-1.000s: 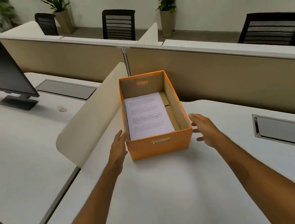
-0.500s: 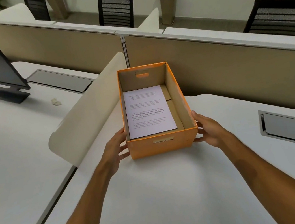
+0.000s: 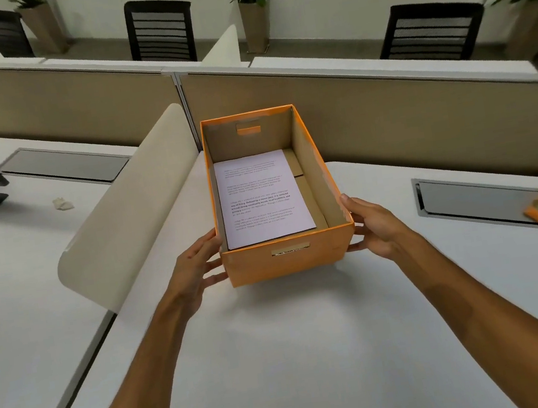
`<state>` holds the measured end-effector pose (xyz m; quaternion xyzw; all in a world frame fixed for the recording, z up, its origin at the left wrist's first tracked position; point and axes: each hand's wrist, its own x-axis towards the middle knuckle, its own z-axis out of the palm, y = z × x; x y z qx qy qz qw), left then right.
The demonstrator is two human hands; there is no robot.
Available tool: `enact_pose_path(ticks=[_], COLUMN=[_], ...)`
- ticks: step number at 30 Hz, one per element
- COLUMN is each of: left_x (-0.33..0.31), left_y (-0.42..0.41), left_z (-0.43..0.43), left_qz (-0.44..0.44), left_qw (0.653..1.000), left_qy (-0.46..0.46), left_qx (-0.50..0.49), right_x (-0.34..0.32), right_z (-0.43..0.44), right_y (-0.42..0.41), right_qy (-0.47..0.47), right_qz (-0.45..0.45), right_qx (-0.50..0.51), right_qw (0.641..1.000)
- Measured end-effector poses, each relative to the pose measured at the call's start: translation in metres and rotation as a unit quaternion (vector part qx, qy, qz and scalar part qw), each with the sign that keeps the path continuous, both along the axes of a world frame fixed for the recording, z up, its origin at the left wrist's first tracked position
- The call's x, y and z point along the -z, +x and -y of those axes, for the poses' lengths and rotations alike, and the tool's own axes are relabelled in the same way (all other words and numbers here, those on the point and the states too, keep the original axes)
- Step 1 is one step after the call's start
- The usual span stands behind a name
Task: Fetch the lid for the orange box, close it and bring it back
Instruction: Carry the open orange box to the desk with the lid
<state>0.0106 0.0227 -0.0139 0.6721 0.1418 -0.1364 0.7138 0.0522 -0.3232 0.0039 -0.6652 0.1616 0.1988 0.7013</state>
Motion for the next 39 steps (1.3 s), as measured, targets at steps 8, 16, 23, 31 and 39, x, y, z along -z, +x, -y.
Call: enact_pose_path(ticks=[8, 16, 23, 31, 39], left_x=[-0.008, -0.008, -0.011, -0.013, -0.008], left_y=[-0.041, -0.105, -0.177, -0.26, -0.302], left_z=[0.057, 0.139, 0.223, 0.293, 0.306], left_qz=[0.004, 0.0, 0.009, 0.017, 0.017], left_qw=[0.999, 0.998, 0.996, 0.996, 0.996], left_qy=[-0.001, 0.001, 0.028, 0.044, 0.05], left_qx=[0.037, 0.065, 0.083, 0.078, 0.077], right_x=[-0.016, -0.018, -0.014, -0.01, -0.002], right_z=[0.067, 0.144, 0.214, 0.269, 0.279], right_y=[-0.075, -0.17, -0.262, -0.354, -0.407], right_qy=[0.0, -0.015, 0.002, 0.009, 0.017], right_qz=[-0.014, -0.006, 0.003, 0.002, -0.007], right_qx=[0.048, 0.078, 0.11, 0.137, 0.148], right_qw=[0.999, 0.997, 0.994, 0.991, 0.989])
